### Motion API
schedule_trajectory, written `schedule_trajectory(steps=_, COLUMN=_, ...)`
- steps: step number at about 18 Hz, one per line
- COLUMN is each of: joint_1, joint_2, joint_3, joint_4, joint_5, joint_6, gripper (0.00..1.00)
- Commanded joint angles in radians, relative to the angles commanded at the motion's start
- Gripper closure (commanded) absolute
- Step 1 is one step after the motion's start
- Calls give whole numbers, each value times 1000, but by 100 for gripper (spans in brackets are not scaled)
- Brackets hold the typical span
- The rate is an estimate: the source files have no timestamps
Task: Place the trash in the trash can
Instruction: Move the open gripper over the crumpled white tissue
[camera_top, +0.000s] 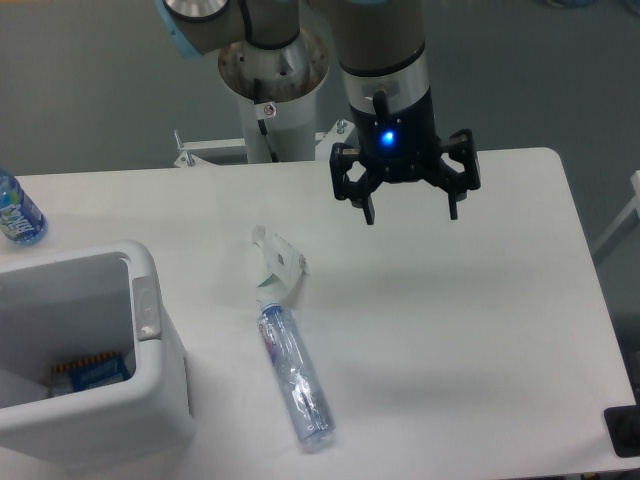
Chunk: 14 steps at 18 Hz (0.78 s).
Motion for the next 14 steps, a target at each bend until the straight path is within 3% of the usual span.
schedule_trajectory(steps=5, joint_1=-3, joint_2=2, joint_3=-9, joint_4=-12, joint_5=-2, joint_6=-12, gripper=0)
schedule_trajectory(steps=8, joint_1=-8, joint_2=25, joint_3=-58, joint_4=-2, joint_5=-2, joint_6=-14, gripper=0)
schedule_trajectory(steps=14, joint_1=-9, joint_2=18, joint_3=-120, joint_4=0, joint_5=-12, joint_6=-75, gripper=0)
